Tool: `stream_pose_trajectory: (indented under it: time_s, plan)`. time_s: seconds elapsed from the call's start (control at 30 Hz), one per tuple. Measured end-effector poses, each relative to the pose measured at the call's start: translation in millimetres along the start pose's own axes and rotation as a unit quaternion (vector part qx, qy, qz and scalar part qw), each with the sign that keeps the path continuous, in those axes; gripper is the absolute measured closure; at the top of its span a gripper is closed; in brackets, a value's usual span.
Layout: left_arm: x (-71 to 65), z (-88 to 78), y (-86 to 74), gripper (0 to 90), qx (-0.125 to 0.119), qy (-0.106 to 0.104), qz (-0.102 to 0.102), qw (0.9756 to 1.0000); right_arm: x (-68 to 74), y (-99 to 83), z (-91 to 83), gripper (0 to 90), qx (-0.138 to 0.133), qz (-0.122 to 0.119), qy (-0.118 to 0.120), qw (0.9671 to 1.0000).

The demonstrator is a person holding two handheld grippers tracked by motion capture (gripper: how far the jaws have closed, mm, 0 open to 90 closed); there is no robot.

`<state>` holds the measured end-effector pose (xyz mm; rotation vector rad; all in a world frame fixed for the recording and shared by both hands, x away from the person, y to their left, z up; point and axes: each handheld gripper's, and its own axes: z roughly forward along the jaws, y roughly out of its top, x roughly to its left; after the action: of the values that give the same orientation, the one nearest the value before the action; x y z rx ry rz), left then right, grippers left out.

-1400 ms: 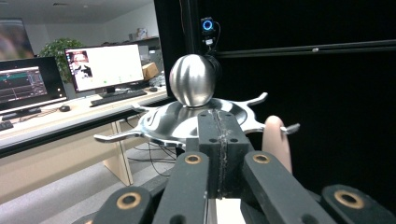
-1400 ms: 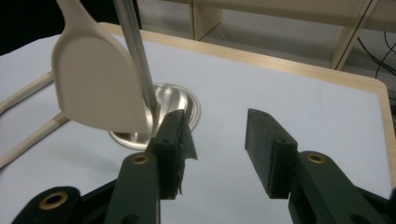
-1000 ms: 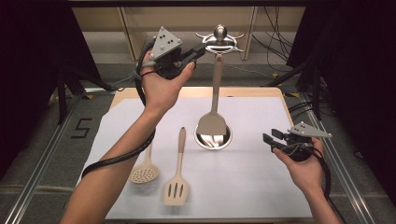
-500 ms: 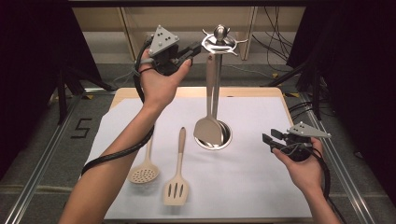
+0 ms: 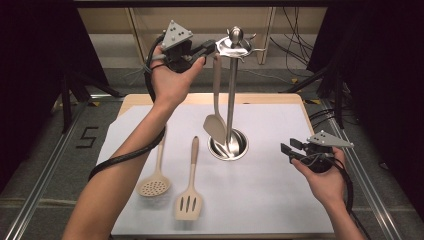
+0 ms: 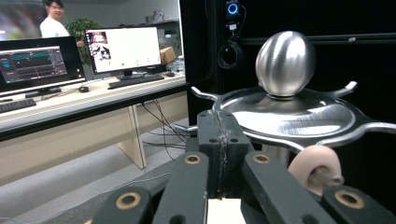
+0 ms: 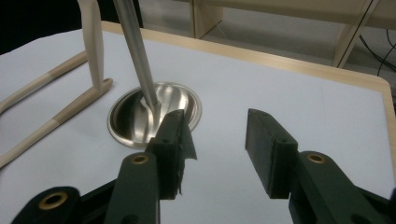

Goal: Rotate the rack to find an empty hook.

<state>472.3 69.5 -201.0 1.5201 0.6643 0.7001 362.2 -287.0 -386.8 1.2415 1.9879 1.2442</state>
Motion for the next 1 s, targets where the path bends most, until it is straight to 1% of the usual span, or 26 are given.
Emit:
stream_pose_trajectory:
  time_s: [0.03, 0.1, 0.13, 0.27, 0.3, 0.33, 0.37, 0.4, 0.5, 0.57, 0.6, 0.67, 0.7, 0.73, 0.77, 0.8, 0.87, 0.9, 0.93, 0.97, 1.0]
  plan:
    - [0.2, 1.0, 0.2, 88.9, 0.000, 0.000, -0.001, 1.0000, 0.0, 0.2, -0.1, 58.5, 0.000, 0.003, 0.001, 1.0000]
    - [0.8, 1.9, 0.2, 88.9, 0.001, 0.003, -0.001, 1.0000, -0.3, 0.1, -0.2, 58.4, -0.001, 0.000, 0.001, 1.0000]
    - [1.1, 2.7, -0.1, 88.8, 0.001, -0.001, -0.002, 1.0000, -0.5, 0.0, -0.5, 58.4, -0.001, 0.000, 0.001, 1.0000]
    - [2.1, 3.3, 0.1, 88.8, 0.000, -0.003, -0.002, 1.0000, -2.2, -0.3, 0.6, 58.3, -0.008, -0.002, 0.005, 1.0000]
    - [2.3, 3.4, 0.2, 88.8, 0.000, -0.003, -0.002, 1.0000, -2.3, -0.4, 0.8, 58.2, -0.006, -0.001, 0.006, 1.0000]
    - [2.5, 3.3, 0.4, 88.8, 0.001, 0.000, -0.002, 1.0000, -1.7, -0.3, 0.0, 58.1, -0.002, -0.001, 0.000, 1.0000]
    - [2.6, 3.6, 0.7, 88.8, 0.001, 0.000, -0.003, 1.0000, -2.5, -0.8, 0.7, 58.1, -0.004, -0.009, -0.002, 1.0000]
    - [2.5, 4.5, 0.7, 88.8, 0.001, -0.003, -0.005, 1.0000, -2.0, -0.6, 0.5, 58.1, 0.000, -0.005, -0.003, 1.0000]
    - [4.0, 4.7, 0.2, 88.7, 0.001, -0.001, -0.005, 1.0000, -1.1, -0.5, 0.2, 58.0, 0.003, 0.000, -0.001, 1.0000]
    - [4.9, 4.6, -0.3, 88.3, 0.001, -0.003, -0.009, 1.0000, -1.5, -0.7, 0.0, 58.0, 0.000, -0.003, 0.001, 1.0000]
    - [5.6, 3.7, -0.2, 87.9, -0.001, 0.000, -0.007, 1.0000, 0.5, -0.7, -0.8, 58.0, 0.002, 0.008, 0.000, 1.0000]
    - [6.7, 1.2, -0.3, 85.3, -0.002, 0.002, -0.007, 1.0000, -0.7, -0.7, -0.3, 58.0, -0.001, 0.001, -0.002, 1.0000]
    - [7.1, -0.4, -0.7, 83.6, -0.005, 0.000, -0.010, 0.9999, -2.0, -1.0, 0.4, 58.1, -0.004, -0.008, -0.003, 1.0000]
    - [7.5, -2.0, -0.9, 81.8, -0.007, 0.000, -0.012, 0.9999, -1.3, -0.9, 0.0, 58.0, -0.004, -0.003, -0.003, 1.0000]
    - [8.5, -6.4, -1.5, 80.4, -0.008, 0.000, -0.014, 0.9999, -1.3, -0.8, 0.4, 58.0, -0.006, 0.000, 0.003, 1.0000]
    - [8.8, -8.6, -2.0, 78.4, -0.008, 0.000, -0.015, 0.9999, 0.3, -0.6, -1.2, 58.1, 0.000, 0.013, 0.003, 0.9999]
    - [9.1, -15.1, -3.6, 75.5, -0.007, -0.003, -0.015, 0.9999, -1.3, -0.4, -2.1, 58.0, -0.004, 0.006, -0.002, 1.0000]
    - [8.6, -18.4, -4.9, 72.7, -0.004, -0.007, -0.016, 0.9998, -2.7, -0.4, -1.7, 58.0, -0.011, 0.001, -0.002, 0.9999]
    - [8.2, -22.2, -6.4, 70.4, -0.005, -0.008, -0.014, 0.9999, -1.5, -0.9, -2.4, 57.9, -0.006, 0.012, -0.003, 0.9999]
    - [7.4, -26.8, -8.5, 68.4, -0.002, -0.010, -0.013, 0.9999, -1.6, -0.8, -3.1, 57.9, -0.001, 0.017, -0.001, 0.9999]
    - [7.0, -29.4, -9.9, 63.8, 0.001, -0.014, -0.014, 0.9998, -4.7, -1.2, -2.6, 57.8, -0.005, 0.002, -0.002, 1.0000]
